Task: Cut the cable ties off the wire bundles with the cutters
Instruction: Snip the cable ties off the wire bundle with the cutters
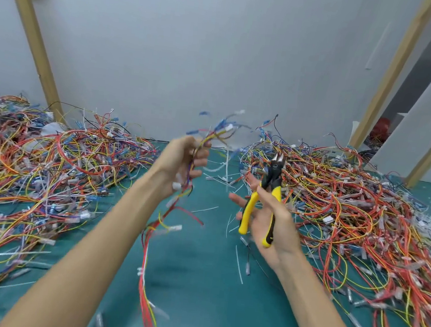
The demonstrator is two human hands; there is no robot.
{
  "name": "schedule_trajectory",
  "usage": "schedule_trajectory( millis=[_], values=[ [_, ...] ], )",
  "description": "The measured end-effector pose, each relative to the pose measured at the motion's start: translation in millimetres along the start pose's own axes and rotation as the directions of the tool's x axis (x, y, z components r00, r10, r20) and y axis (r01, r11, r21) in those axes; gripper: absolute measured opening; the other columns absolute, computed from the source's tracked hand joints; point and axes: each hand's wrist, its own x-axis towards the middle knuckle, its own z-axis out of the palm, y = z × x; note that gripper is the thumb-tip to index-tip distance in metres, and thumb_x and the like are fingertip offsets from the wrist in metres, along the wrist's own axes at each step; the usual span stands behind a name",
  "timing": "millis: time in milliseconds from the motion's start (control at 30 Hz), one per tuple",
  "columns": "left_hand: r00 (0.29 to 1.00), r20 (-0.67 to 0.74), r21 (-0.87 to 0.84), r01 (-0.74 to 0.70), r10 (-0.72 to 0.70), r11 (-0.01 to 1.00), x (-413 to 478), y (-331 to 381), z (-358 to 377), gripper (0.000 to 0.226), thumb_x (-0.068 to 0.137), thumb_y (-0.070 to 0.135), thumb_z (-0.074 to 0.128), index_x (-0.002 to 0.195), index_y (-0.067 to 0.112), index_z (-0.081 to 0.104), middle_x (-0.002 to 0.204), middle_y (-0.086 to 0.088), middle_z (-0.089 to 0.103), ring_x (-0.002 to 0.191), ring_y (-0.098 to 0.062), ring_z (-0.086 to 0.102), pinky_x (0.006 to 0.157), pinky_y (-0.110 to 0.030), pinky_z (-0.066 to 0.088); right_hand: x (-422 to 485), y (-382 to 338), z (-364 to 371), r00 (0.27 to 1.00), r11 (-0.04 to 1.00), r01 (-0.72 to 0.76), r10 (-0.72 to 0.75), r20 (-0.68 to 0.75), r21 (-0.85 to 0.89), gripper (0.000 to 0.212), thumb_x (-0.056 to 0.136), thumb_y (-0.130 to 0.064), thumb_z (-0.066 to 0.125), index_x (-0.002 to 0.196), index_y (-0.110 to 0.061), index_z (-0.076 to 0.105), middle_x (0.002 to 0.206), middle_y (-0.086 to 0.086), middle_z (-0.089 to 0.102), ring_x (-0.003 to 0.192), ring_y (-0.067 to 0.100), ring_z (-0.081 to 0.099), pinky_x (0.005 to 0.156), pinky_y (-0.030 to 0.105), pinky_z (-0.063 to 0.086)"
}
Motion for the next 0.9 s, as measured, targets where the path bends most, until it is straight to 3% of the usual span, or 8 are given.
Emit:
schedule_trajectory(
  millis=[267,400,467,533,600,667,767,900],
  values=[
    [0.993,-0.071,-0.092,0.091,-0.098,0.992,-13,-69,-21,0.025,0.097,0.019,0.03,0.078,0.015,0.046,0.05,0.009,0.035,0.039,-0.003,0.03,0.039,-0.016,0.018,7,16,15,0.994,0.995,-0.091,0.093,0.06,-0.039,0.023,0.082,-0.024,0.063,0.103,-0.013,0.062,0.12,-0.004,0.067,0.095,0.027,0.069,0.054,0.026,0.046],
    [0.972,-0.233,0.277,0.045,0.022,0.96,-15,-76,-22,0.022,0.1,0.03,0.043,0.084,0.017,0.05,0.068,0.003,0.05,0.045,-0.002,0.048,0.049,-0.02,0.036,8,19,13,0.994,0.99,-0.087,0.093,0.053,-0.113,0.015,0.082,-0.021,0.063,0.093,-0.022,0.073,0.13,-0.007,0.064,0.082,0.017,0.066,0.059,0.028,0.045],
    [0.898,-0.362,0.576,0.004,0.251,0.818,-18,-84,-22,0.018,0.097,0.033,0.054,0.1,0.016,0.052,0.094,-0.002,0.056,0.068,0.0,0.059,0.066,-0.026,0.043,8,19,11,0.994,0.988,-0.081,0.09,0.061,-0.129,0.019,0.082,-0.019,0.061,0.077,-0.028,0.077,0.128,-0.007,0.065,0.08,0.016,0.065,0.063,0.03,0.044],
    [0.74,-0.324,0.856,-0.037,0.59,0.516,-21,-90,-26,0.037,0.09,0.031,0.065,0.118,0.014,0.049,0.116,-0.006,0.051,0.102,-0.014,0.053,0.087,-0.032,0.04,6,20,10,0.994,0.986,-0.08,0.091,0.067,-0.147,0.023,0.083,-0.017,0.06,0.075,-0.03,0.078,0.124,-0.006,0.067,0.08,0.017,0.064,0.064,0.03,0.043],
    [0.599,0.009,0.988,-0.131,0.801,0.086,-23,-88,-28,0.042,0.084,0.019,0.066,0.123,0.014,0.051,0.127,-0.005,0.048,0.118,-0.023,0.044,0.094,-0.035,0.033,6,22,8,0.992,0.985,-0.093,0.104,0.076,-0.143,0.022,0.083,-0.015,0.061,0.079,-0.027,0.079,0.121,-0.004,0.069,0.079,0.017,0.063,0.064,0.031,0.043],
    [0.592,0.299,0.945,-0.292,0.748,-0.147,-23,-87,-26,0.039,0.08,0.012,0.061,0.119,0.017,0.056,0.127,0.003,0.053,0.126,-0.021,0.044,0.099,-0.034,0.03,7,23,6,0.988,0.986,-0.115,0.126,0.091,-0.122,0.021,0.083,-0.015,0.061,0.094,-0.02,0.079,0.121,-0.001,0.069,0.077,0.017,0.063,0.063,0.03,0.045],
    [0.647,0.397,0.902,-0.406,0.65,-0.146,-22,-90,-20,0.027,0.084,0.012,0.059,0.111,0.017,0.06,0.112,0.008,0.063,0.121,-0.016,0.051,0.099,-0.03,0.028,7,23,1,0.982,0.986,-0.146,0.154,0.108,-0.076,0.036,0.084,-0.014,0.062,0.118,-0.006,0.069,0.12,0.006,0.067,0.072,0.016,0.061,0.061,0.029,0.047],
    [0.596,0.344,0.912,-0.396,0.725,-0.107,-19,-89,-23,0.006,0.088,0.018,0.067,0.09,0.015,0.063,0.086,0.012,0.064,0.094,-0.014,0.054,0.086,-0.026,0.029,6,21,-5,0.977,0.982,-0.171,0.18,0.118,-0.084,0.039,0.084,-0.013,0.063,0.122,-0.002,0.066,0.121,0.004,0.067,0.073,0.016,0.057,0.06,0.029,0.048]
  ],
)
